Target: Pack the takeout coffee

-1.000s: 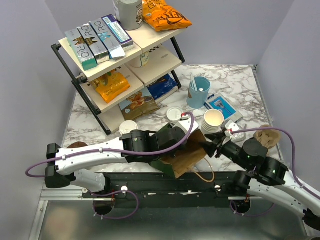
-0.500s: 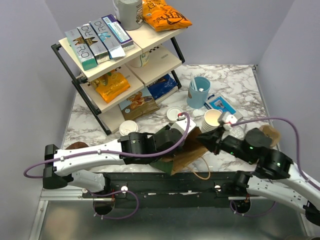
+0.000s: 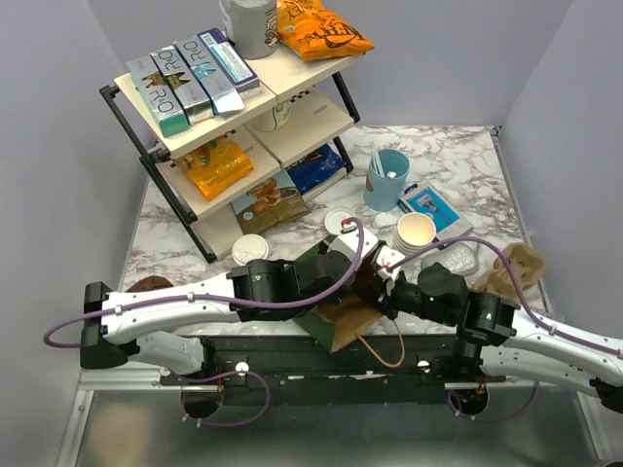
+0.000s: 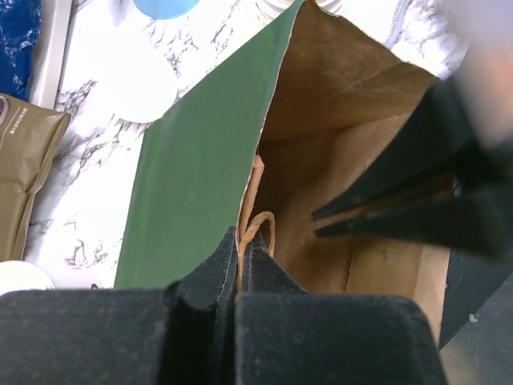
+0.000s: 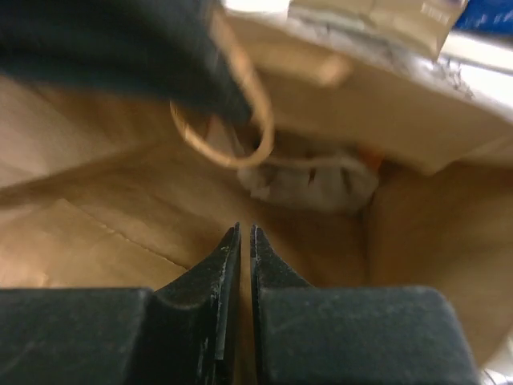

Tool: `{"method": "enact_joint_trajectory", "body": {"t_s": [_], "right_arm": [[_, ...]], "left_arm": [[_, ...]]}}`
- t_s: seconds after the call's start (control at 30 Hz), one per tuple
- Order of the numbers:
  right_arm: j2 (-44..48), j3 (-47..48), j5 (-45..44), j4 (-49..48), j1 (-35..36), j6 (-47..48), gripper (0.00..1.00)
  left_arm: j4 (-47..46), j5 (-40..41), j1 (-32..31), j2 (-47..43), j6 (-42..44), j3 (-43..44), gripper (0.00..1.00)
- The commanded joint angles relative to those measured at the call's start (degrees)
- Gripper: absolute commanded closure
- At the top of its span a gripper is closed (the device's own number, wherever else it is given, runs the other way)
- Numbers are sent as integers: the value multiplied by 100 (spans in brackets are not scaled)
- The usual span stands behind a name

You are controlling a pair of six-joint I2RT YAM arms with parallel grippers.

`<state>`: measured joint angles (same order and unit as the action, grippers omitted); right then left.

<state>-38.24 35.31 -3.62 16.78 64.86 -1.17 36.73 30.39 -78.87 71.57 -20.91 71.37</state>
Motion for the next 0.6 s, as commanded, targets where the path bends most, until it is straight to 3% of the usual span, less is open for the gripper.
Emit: {"method": "enact_joint_trajectory", "body": {"t_s": [0.0,0.13,0.37,0.57], "right_arm": [[-96,-436,-755,-121,395,152,85],[-158,-665,-1192,-394,764,161,89],[-535,-762,-1562,-640,800,319,89],[-404,-841,-1985,-1536,809,249,87]], "left_arm": [[-526,248,-23,-284,182,-264,100],[-694,397,-32,-346,350,-256,100],[-834,-103,-23,-328,746,-378,100],[-817,-183,-32,-416,605,-422,100]]}}
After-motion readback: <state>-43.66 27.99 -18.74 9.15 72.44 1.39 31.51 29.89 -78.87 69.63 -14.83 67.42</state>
